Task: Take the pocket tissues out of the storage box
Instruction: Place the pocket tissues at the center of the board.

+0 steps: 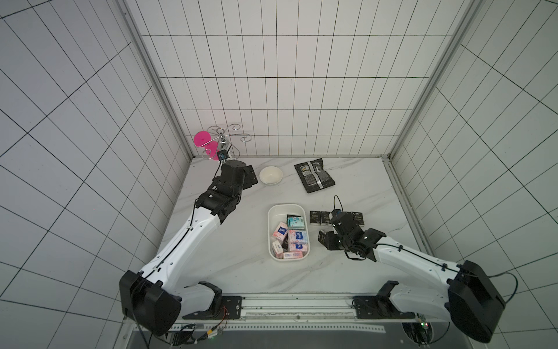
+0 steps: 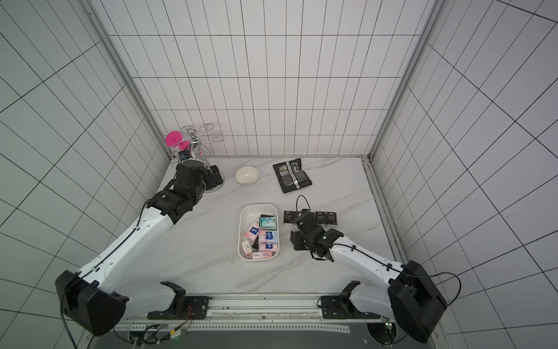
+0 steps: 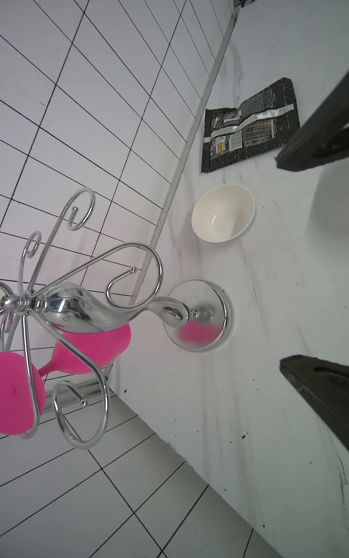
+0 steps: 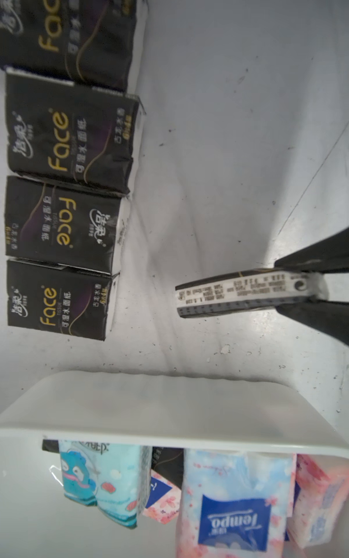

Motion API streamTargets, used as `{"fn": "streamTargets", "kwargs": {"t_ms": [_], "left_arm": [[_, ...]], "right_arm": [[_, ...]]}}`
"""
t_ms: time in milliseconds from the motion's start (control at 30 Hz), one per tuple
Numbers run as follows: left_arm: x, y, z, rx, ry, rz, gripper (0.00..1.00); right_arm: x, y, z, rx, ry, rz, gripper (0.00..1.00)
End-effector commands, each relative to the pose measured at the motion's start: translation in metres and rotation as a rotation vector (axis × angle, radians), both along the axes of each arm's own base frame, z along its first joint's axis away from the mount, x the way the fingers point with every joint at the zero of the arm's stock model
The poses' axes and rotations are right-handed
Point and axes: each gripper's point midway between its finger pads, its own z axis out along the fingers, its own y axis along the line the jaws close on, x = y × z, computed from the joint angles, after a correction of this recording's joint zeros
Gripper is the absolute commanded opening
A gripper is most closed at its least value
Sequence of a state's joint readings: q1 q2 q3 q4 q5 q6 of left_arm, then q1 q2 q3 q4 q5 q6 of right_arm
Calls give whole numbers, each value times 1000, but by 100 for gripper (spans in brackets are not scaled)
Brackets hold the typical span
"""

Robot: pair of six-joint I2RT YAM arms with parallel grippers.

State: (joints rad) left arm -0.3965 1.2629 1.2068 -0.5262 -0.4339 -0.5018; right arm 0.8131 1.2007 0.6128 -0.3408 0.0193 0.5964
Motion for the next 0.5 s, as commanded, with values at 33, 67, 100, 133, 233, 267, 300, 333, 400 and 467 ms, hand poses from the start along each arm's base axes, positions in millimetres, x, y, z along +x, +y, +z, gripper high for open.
{"fn": "streamTargets", "kwargs": {"t_ms": [33,67,100,133,233,267,300,333,400,467], "left_arm": [[6,-2,14,-10,-42,-1,98],[6,-1,14,-7,-42,2,99],[6,-1,14,-4,-43,1,99],[6,-1,14,-2,-42,2,99],[7,-1,14,0,-41,3,98],[7,-1,13,0,-38,4,99],[8,-1,12,-1,-37,5,99],[8,-1,12,-3,-38,5,98],[8,-2,12,-8,-38,4,99],[9,-2,11,-8,-35,5,99]], "right_arm": [[-9,0,-18,-12,51,12,20],[-10,1,-20,-13,59,15,21],[-11,1,-22,-14,68,19,22],[-13,1,-23,-14,76,22,24],[-19,2,-26,-16,105,47,28],[-21,3,-26,-20,109,55,29],[-23,3,-25,-28,111,68,32],[-23,3,-24,-38,105,73,34],[-23,2,-23,-53,97,79,35],[-21,-1,-20,-71,88,79,37]]}}
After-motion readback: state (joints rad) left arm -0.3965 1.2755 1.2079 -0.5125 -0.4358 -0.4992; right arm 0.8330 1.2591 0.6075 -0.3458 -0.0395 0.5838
